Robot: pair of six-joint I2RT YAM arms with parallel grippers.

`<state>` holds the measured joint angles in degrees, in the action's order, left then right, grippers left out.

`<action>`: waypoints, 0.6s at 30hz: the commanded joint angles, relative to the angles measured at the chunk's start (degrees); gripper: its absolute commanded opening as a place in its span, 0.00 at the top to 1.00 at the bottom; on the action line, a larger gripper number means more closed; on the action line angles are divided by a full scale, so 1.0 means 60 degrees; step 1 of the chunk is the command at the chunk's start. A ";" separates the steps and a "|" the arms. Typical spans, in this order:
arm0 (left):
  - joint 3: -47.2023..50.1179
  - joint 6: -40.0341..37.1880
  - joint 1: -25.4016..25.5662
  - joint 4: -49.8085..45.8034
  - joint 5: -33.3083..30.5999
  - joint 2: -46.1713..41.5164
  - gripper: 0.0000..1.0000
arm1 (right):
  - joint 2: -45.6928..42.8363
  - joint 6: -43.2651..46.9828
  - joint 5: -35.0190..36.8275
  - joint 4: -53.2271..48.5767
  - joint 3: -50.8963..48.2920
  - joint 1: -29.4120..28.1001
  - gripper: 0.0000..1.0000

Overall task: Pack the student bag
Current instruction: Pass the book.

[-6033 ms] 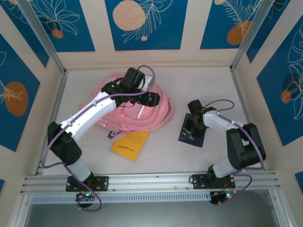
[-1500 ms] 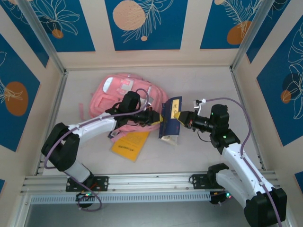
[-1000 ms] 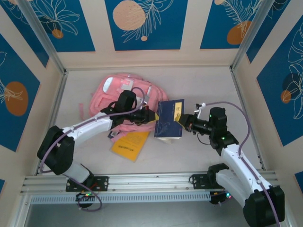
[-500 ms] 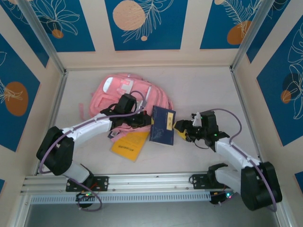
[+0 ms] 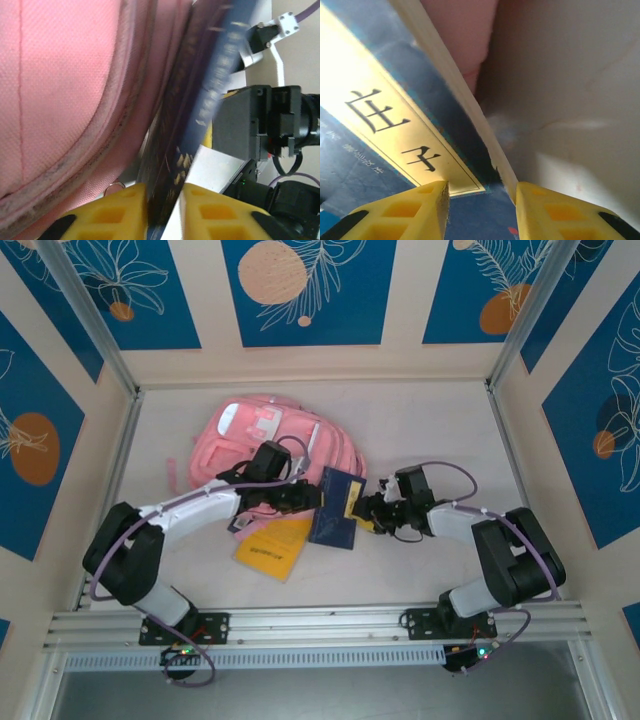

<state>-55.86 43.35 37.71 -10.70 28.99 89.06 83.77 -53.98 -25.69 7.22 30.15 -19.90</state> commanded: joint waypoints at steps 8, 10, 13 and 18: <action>-0.0268 0.0201 0.0099 0.0615 0.0942 0.0762 0.70 | 0.0277 0.0317 -0.0295 0.0272 0.0365 -0.0192 0.67; -0.0342 0.0194 0.0144 0.0629 0.0962 0.0778 0.79 | 0.0216 0.0317 -0.0320 0.0228 0.0354 -0.0197 0.67; -0.0427 0.0078 0.0149 0.0457 0.0841 0.0553 0.97 | -0.0202 0.0416 0.0037 -0.0388 0.0392 -0.0156 0.63; -0.0728 -0.0420 0.0135 -0.0346 0.0396 -0.0689 1.00 | -0.2282 0.0918 0.1408 -0.2460 0.0463 -0.0167 0.42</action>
<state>-56.95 43.16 38.28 -10.81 32.16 91.05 76.60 -51.37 -21.74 0.12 31.24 -20.78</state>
